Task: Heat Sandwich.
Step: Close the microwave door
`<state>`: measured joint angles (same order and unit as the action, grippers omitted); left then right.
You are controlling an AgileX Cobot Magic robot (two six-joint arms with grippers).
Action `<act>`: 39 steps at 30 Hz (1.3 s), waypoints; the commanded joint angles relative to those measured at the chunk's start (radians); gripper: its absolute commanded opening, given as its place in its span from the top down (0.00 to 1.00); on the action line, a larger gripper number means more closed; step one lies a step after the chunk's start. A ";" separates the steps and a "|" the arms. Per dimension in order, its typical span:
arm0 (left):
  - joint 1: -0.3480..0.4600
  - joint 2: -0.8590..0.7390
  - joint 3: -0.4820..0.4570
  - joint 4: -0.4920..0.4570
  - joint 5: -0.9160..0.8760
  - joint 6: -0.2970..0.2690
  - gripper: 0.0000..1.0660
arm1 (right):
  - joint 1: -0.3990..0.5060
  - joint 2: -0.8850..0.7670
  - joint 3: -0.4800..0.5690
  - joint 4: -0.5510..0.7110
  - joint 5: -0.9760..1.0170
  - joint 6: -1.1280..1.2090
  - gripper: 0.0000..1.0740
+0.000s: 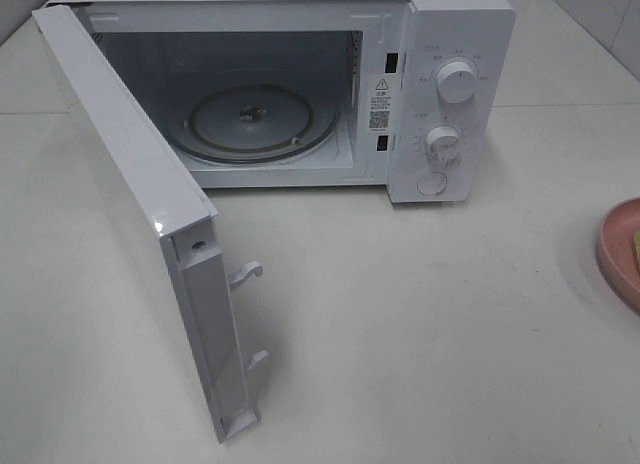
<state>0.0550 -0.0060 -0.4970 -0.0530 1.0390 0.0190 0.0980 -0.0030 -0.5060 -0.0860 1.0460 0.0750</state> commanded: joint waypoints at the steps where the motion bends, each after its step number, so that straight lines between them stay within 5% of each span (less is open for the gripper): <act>1: 0.002 -0.025 0.002 -0.003 -0.004 -0.003 0.08 | -0.009 -0.028 0.001 -0.001 -0.005 -0.015 0.30; 20: 0.002 0.097 -0.037 -0.036 -0.117 0.005 0.11 | -0.009 -0.028 0.001 -0.001 -0.005 -0.015 0.30; 25: 0.002 0.194 -0.037 -0.037 -0.196 0.001 0.28 | -0.009 -0.028 0.001 -0.001 -0.005 -0.015 0.30; 27: 0.002 0.257 -0.037 -0.040 -0.229 0.001 0.45 | -0.009 -0.028 0.001 -0.001 -0.005 -0.015 0.30; 39: 0.001 0.468 0.074 -0.044 -0.521 0.001 0.98 | -0.009 -0.028 0.001 -0.001 -0.005 -0.016 0.30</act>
<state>0.0550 0.4410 -0.4410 -0.0910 0.5750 0.0230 0.0980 -0.0030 -0.5060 -0.0860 1.0460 0.0750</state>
